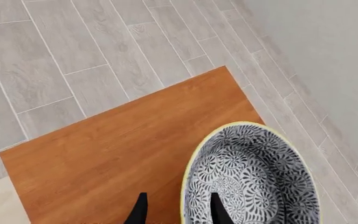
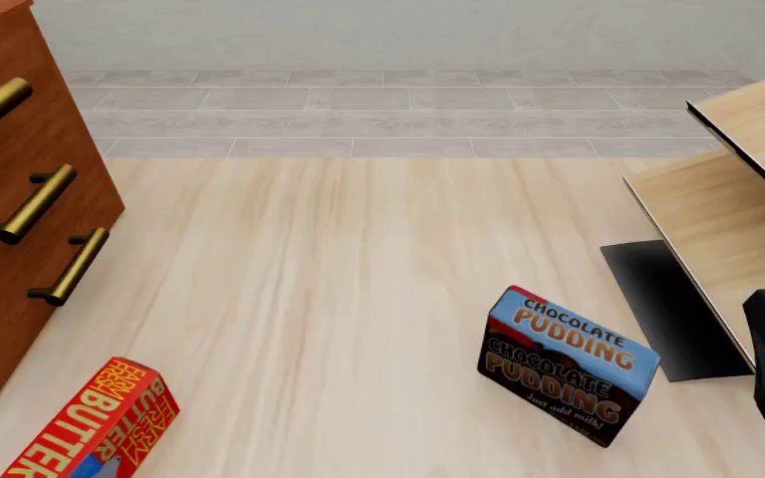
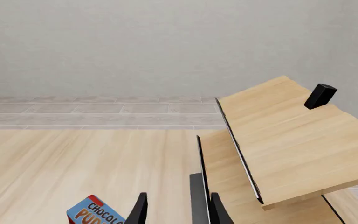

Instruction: Close the top drawer of the cabinet and put the bowl on top of it.

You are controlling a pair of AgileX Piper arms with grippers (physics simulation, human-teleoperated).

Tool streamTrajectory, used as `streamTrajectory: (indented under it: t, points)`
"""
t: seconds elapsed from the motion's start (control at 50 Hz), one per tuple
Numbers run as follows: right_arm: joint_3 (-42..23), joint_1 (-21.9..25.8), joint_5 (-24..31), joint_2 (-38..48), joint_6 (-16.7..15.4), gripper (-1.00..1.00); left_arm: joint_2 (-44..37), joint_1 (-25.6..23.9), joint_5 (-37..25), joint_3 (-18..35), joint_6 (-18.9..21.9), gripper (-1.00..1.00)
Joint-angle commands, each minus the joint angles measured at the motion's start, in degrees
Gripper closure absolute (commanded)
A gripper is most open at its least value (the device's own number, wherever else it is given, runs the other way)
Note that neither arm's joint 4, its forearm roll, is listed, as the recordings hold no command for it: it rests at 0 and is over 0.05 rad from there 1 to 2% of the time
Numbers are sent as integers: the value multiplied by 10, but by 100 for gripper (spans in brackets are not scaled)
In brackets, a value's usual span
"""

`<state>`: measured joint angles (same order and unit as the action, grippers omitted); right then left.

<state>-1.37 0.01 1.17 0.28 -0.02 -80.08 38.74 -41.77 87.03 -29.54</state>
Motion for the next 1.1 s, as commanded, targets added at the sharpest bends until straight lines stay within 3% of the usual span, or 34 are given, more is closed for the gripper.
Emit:
streamTrajectory:
  t: [0.02,0.58,1.06,1.08,1.1]
  points:
    - [4,0,-4,0,0,-100,14,-4,-30,30,-1,-100]
    - [4,0,-4,0,0,-100,88,-15,-125,95,-2,-100]
    - [4,0,-4,0,0,-100,156,-17,-177,110,13,-100]
    - [4,0,-4,0,0,-100,137,-20,-217,169,11,-100]
    - [4,0,-4,0,0,-100,137,-19,-219,173,12,-100]
